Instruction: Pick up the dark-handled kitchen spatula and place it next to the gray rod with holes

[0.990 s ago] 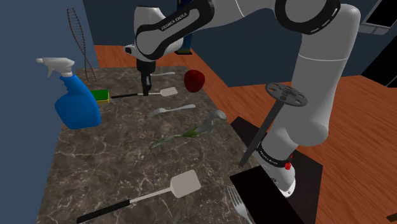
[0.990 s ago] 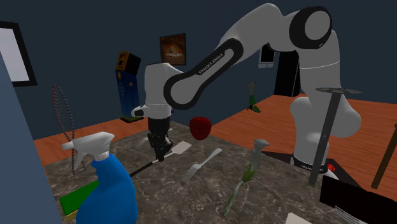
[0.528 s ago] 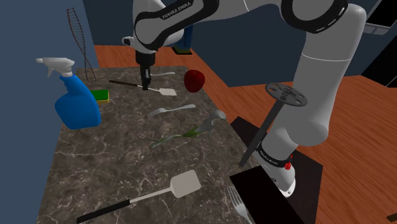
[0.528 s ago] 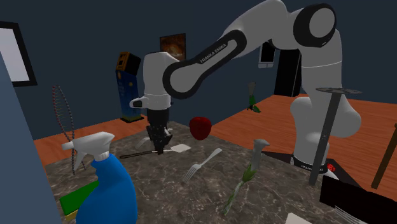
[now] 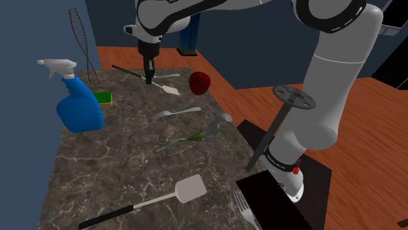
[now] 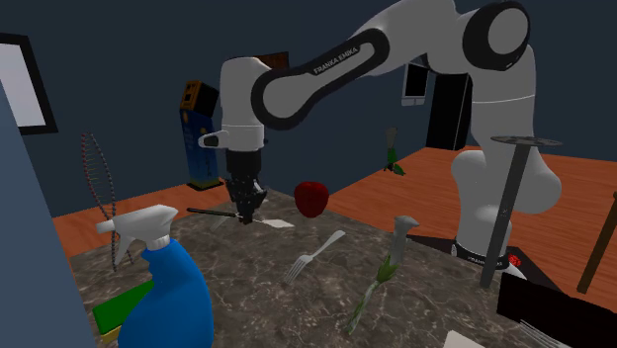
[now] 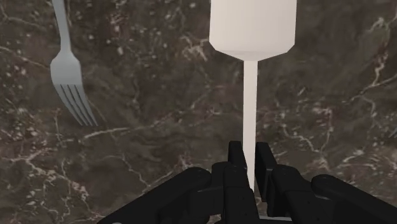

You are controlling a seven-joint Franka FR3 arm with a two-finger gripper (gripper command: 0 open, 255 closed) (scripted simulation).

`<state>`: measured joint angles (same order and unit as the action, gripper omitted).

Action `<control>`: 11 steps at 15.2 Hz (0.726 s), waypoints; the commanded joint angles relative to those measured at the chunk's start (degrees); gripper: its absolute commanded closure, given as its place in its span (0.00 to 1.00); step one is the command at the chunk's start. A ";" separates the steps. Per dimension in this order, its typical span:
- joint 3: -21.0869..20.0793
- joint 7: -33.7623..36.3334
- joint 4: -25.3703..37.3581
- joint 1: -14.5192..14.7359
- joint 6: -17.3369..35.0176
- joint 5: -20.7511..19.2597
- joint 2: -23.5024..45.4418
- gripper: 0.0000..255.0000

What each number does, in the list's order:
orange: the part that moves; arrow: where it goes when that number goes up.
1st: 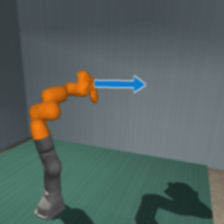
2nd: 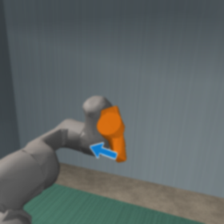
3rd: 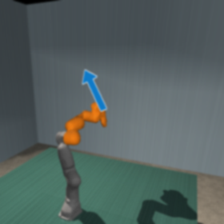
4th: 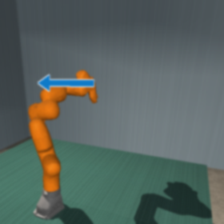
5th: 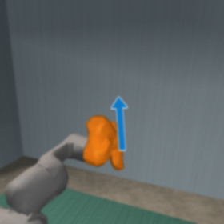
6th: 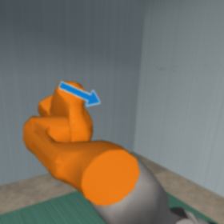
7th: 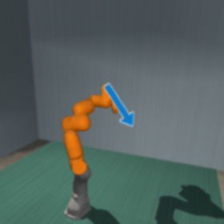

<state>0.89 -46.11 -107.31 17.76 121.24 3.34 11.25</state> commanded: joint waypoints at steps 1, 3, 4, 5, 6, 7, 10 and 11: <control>0.02 0.07 0.56 -0.01 -1.28 -0.05 -0.69 1.00; 0.03 0.15 1.51 -0.01 -2.70 -0.10 -1.16 1.00; 0.03 0.19 2.00 -0.01 -3.41 -0.13 -1.38 1.00; 0.04 0.23 2.51 -0.01 -4.13 -0.15 -1.59 1.00; 0.04 0.27 3.03 -0.01 -4.84 -0.17 -1.78 1.00; 0.05 0.31 3.57 -0.02 -5.56 -0.19 -1.97 1.00; 0.06 0.42 5.26 -0.02 -7.74 -0.25 -2.46 1.00; 0.06 0.45 5.85 -0.03 -8.47 -0.27 -2.60 1.00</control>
<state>0.92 -45.61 -102.07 17.78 113.56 3.08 8.79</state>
